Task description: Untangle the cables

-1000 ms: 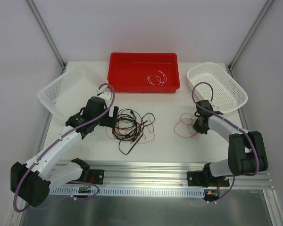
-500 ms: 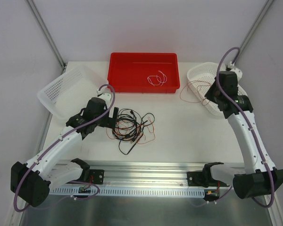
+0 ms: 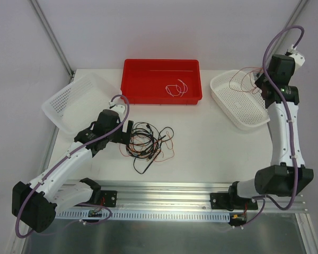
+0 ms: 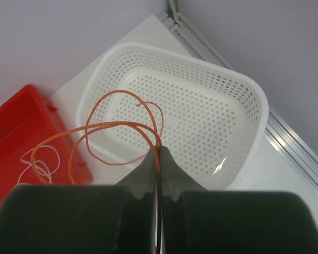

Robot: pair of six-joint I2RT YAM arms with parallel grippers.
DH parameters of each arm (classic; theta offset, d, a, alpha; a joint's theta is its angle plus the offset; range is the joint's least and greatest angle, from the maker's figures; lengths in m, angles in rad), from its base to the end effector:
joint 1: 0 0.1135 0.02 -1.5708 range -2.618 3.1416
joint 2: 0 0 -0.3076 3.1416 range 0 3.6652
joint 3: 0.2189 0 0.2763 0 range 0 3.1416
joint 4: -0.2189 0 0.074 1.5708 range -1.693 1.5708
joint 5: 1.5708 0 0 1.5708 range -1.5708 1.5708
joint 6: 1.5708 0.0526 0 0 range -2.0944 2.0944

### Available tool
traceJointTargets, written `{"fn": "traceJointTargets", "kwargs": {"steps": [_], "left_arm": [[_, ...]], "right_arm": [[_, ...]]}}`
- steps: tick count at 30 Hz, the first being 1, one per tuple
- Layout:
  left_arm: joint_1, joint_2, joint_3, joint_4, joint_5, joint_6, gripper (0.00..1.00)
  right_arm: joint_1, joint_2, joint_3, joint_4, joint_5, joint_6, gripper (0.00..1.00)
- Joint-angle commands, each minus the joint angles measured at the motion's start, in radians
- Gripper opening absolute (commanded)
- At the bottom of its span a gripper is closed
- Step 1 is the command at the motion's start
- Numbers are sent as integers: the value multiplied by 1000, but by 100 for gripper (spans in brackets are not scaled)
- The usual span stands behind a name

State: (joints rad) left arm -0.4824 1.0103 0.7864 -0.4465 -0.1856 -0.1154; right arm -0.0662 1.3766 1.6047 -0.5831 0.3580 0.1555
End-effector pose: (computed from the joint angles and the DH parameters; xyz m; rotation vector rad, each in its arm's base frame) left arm 0.2094 -0.0987 0.2946 0.3080 2.2089 -0.1189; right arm 0.3234 -0.0399 0.4919 0.4473 1.8595 -0.2841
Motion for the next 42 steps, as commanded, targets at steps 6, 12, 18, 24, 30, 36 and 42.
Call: {"fn": "traceJointTargets", "kwargs": {"steps": [6, 12, 18, 24, 30, 36, 42], "left_arm": [[7, 43, -6, 17, 28, 8, 99], [7, 97, 1, 15, 34, 14, 99], [8, 155, 13, 15, 40, 22, 99], [7, 174, 24, 15, 70, 14, 99], [8, 151, 22, 14, 81, 6, 99], [8, 114, 19, 14, 98, -6, 99], [7, 88, 16, 14, 78, -13, 99]], "right_arm": [[-116, 223, -9, 180, -33, 6, 1], [-161, 450, 52, 192, -97, 27, 43], [-161, 446, 2, 226, -143, 19, 94], [-112, 316, -84, 218, -136, -23, 100], [35, 104, -244, 183, -183, -37, 99], [250, -57, -448, 193, -348, 10, 98], [535, -120, -630, 258, -321, 124, 96]]}}
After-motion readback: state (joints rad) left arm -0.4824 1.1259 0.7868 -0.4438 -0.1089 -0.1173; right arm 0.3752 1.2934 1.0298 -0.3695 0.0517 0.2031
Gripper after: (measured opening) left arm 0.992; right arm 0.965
